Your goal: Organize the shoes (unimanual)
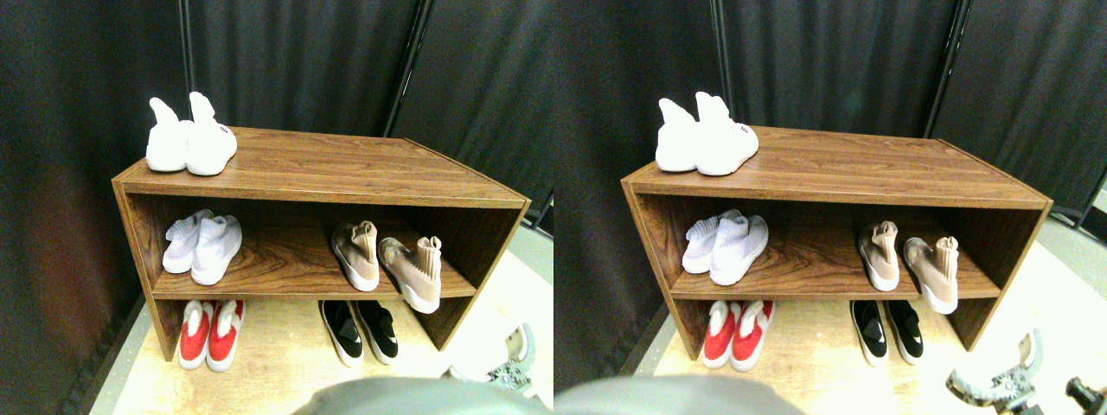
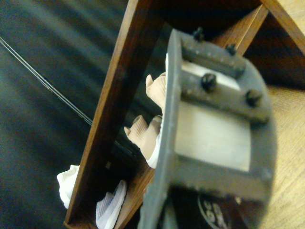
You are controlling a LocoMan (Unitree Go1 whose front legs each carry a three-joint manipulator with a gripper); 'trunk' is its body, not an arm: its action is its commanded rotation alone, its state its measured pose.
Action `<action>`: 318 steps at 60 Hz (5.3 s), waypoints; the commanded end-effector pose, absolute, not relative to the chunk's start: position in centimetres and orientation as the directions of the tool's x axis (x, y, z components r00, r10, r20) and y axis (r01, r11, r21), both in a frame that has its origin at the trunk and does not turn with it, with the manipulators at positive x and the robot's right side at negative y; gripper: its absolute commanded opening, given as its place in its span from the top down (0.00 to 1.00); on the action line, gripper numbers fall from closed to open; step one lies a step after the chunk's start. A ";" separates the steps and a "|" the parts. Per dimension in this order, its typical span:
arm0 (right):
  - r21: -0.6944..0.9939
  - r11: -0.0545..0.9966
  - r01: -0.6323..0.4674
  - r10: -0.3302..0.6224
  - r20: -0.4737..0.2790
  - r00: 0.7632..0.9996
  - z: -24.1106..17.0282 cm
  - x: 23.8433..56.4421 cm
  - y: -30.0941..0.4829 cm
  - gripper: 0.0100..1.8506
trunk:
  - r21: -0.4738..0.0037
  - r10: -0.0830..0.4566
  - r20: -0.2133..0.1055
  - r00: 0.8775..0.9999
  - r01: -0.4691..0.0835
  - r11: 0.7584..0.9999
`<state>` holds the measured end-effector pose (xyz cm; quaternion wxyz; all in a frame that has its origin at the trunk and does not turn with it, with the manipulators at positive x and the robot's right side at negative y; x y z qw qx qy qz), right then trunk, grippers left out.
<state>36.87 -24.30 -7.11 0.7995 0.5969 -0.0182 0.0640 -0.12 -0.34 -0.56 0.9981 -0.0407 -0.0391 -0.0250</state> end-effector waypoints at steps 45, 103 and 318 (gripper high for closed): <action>0.967 0.252 0.029 0.063 -0.046 0.997 -9.3 43.6 -24.1 0.33 | -0.101 -0.030 0.054 0.998 0.035 0.994; 0.960 0.260 0.105 0.006 -0.110 0.994 -11.3 48.2 -23.4 0.30 | -0.104 -0.023 0.043 0.999 0.027 0.994; 0.937 0.350 -0.006 -0.131 0.055 0.990 -7.7 49.9 -28.1 0.97 | -0.112 -0.007 0.042 0.999 0.012 0.994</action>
